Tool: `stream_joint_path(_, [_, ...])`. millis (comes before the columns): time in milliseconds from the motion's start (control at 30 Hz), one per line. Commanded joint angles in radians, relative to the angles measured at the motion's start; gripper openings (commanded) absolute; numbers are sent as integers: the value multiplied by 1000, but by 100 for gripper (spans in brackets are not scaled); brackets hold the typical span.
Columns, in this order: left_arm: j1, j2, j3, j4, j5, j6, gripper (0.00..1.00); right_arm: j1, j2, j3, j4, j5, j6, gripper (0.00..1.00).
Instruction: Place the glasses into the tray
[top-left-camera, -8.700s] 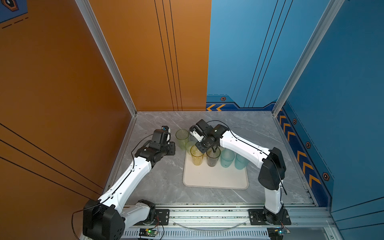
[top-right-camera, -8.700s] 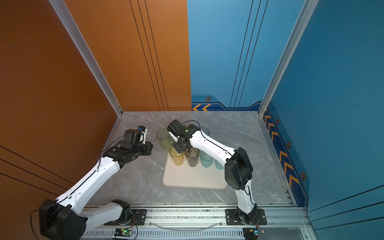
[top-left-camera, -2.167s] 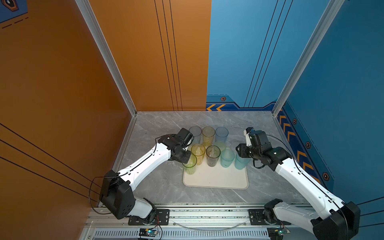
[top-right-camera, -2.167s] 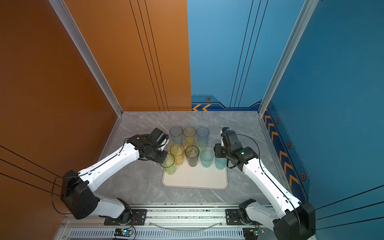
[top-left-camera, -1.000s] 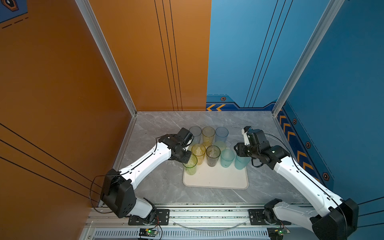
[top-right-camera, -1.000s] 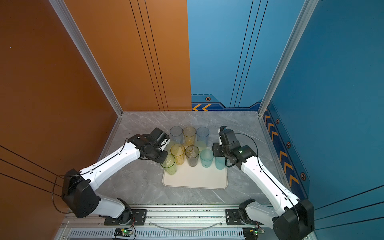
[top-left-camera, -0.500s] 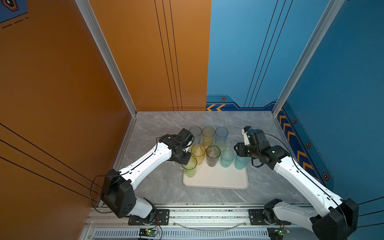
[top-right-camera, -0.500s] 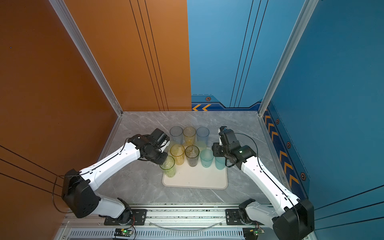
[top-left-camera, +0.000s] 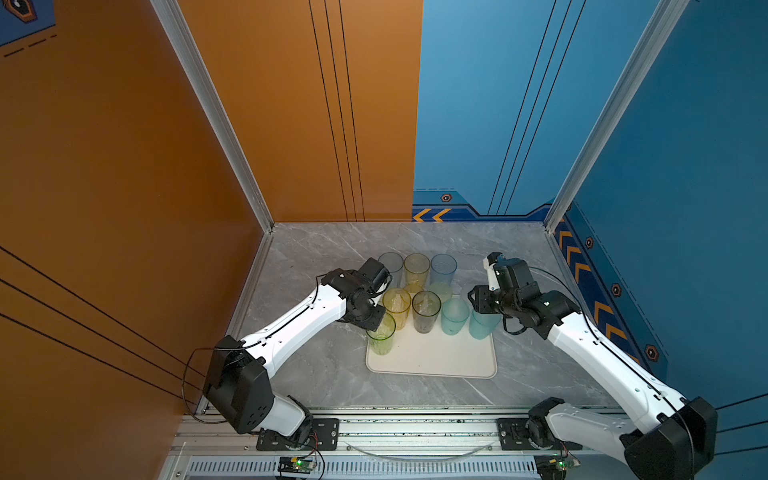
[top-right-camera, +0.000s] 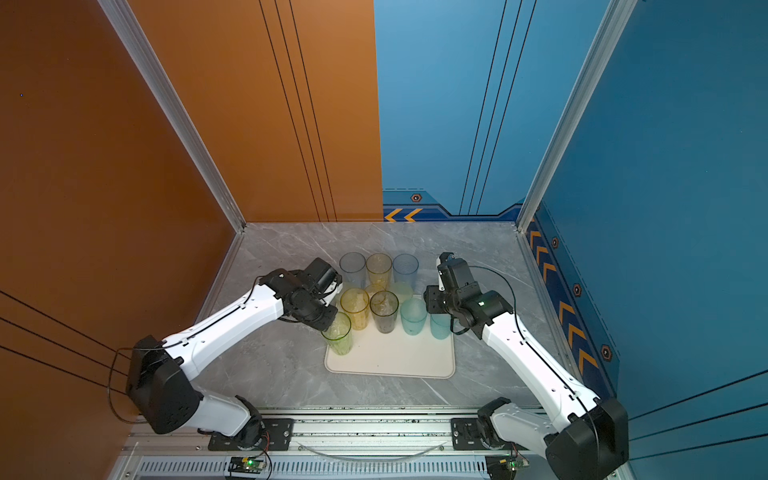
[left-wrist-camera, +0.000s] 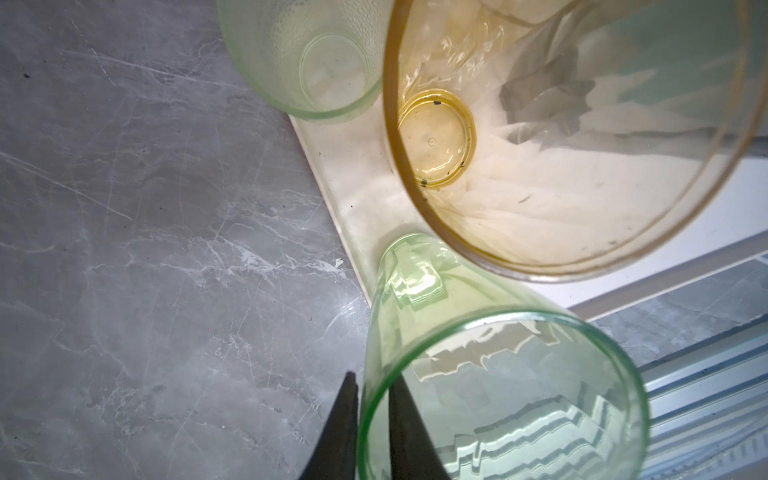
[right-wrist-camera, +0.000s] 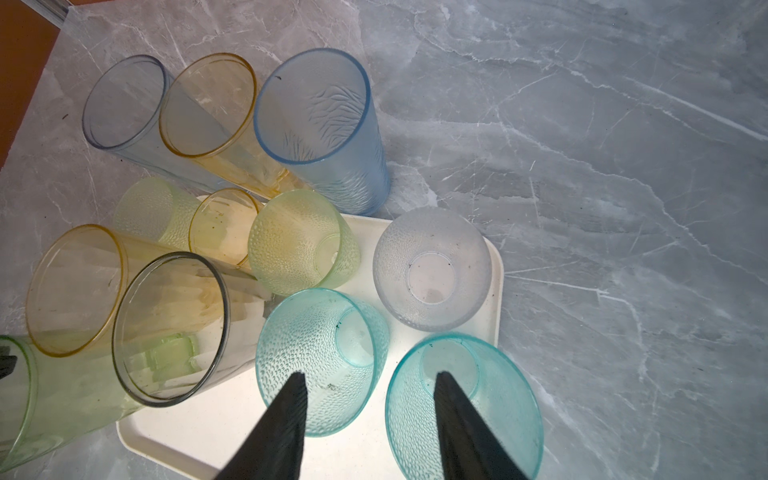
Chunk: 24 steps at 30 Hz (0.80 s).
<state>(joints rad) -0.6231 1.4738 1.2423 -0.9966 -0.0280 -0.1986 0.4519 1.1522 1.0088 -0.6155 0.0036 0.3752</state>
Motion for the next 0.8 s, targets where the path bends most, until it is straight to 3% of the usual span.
stream_joint_path(0, [-7, -4, 14, -32, 8, 12, 17, 7, 11, 15, 6, 15, 8, 49])
stream_joint_path(333, [-4, -30, 15, -42, -16, 11, 23, 8, 9, 18, 4, 15, 9, 49])
stream_joint_path(767, [2, -78, 16, -41, -42, 5, 24, 12, 14, 20, 4, 14, 10, 49])
